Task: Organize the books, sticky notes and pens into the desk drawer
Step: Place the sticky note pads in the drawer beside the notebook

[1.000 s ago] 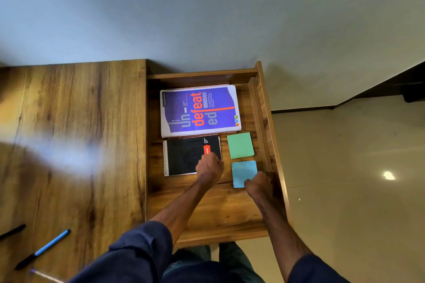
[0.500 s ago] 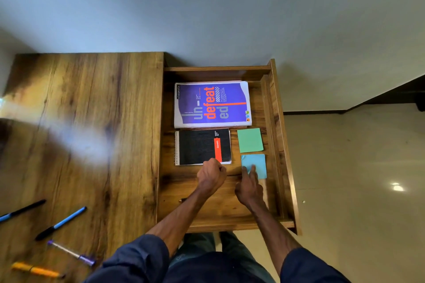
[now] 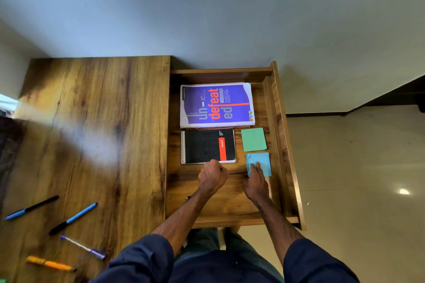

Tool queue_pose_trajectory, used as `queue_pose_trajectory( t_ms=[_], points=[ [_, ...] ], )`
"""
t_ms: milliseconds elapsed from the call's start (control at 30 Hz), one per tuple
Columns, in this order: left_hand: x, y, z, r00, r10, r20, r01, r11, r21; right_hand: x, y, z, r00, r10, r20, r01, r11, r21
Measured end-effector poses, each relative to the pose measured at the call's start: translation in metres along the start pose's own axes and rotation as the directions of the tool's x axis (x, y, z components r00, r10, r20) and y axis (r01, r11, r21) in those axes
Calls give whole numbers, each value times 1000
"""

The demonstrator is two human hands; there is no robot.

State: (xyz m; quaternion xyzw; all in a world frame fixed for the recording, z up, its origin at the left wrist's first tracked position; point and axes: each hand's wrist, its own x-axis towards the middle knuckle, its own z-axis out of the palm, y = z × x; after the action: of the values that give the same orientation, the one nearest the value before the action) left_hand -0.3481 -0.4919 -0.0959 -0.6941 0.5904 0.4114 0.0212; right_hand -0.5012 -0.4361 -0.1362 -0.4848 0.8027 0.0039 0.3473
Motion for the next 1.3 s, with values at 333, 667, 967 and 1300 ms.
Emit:
queue_pose_trajectory(
  t_ms=[333, 667, 967, 1300],
  points=[
    [-40, -14, -48, 997, 21, -77, -26, 997, -67, -33, -59, -7, 952, -161, -262, 228, 942, 246],
    [-128, -74, -61, 926, -118, -360, -5, 946, -324, -86, -133, 1, 716, -613, -333, 692, 686, 224],
    [-204, -158, -72, 784, -431, -446, 138, 822, -552, -150, -178, 39, 523, -837, -160, 847, 489, 206],
    [-263, -315, -93, 499, -771, -396, 182, 540, -821, -223, -268, 116, 333, -931, 146, 910, 358, 210]
  ],
)
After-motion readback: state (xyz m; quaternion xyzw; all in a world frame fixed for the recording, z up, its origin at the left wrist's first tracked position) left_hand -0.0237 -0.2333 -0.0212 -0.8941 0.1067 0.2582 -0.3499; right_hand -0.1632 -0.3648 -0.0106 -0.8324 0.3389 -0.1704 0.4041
